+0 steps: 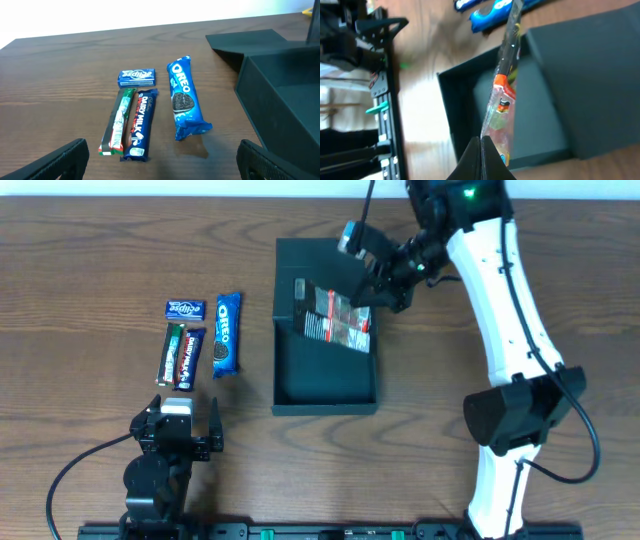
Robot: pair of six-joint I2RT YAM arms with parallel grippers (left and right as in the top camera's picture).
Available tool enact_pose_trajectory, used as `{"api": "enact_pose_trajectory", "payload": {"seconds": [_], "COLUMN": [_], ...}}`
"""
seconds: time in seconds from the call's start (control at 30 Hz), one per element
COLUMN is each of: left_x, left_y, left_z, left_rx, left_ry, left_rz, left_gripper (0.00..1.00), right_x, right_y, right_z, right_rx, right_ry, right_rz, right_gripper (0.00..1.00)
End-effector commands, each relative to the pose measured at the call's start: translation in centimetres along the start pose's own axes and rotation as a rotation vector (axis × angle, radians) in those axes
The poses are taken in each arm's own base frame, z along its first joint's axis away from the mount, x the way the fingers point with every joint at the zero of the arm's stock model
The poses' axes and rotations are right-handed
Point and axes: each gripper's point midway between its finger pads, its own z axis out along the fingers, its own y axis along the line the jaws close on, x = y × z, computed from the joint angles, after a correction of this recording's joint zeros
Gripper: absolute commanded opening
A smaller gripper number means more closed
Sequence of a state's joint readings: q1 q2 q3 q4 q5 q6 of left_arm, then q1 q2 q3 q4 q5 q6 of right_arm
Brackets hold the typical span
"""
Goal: Pack container
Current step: 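Carry the black-red bag over the box and lower it inside, then release the bag and press it flat in the box with the right gripper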
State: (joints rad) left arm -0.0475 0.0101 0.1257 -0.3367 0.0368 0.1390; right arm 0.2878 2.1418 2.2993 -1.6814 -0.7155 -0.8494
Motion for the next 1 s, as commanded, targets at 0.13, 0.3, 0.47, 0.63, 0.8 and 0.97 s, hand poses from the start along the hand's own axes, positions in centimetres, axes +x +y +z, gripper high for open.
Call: {"api": "enact_pose_trajectory", "payload": {"seconds": [0.13, 0.3, 0.47, 0.63, 0.8, 0.97], "left_x": [1.0, 1.0, 1.0, 1.0, 1.0, 1.0], "left_y": [0.3, 0.3, 0.3, 0.3, 0.3, 0.3], "left_z": [0.3, 0.3, 0.3, 0.3, 0.3, 0.3], "left_rx": [-0.018, -0.018, -0.018, -0.018, -0.018, -0.018], "left_ry": [0.024, 0.024, 0.024, 0.024, 0.024, 0.024], "left_rz": [0.018, 0.018, 0.018, 0.018, 0.018, 0.018], "left_gripper": [0.95, 0.95, 0.95, 0.95, 0.95, 0.95], "right_x": [0.8, 1.7, 2.5, 3.7, 5.0, 5.8], "right_y": [2.5, 3.3, 3.6, 3.5, 3.2, 2.9], "right_z": [2.9, 5.0, 6.7, 8.5, 10.1, 11.0], "right_rx": [-0.118, -0.165, -0.195, -0.222, -0.241, -0.247], "right_ry": [0.029, 0.069, 0.097, 0.122, 0.140, 0.146], "right_rz": [-0.056, -0.052, -0.046, -0.030, -0.014, -0.005], "right_gripper": [0.01, 0.01, 0.01, 0.01, 0.01, 0.01]}}
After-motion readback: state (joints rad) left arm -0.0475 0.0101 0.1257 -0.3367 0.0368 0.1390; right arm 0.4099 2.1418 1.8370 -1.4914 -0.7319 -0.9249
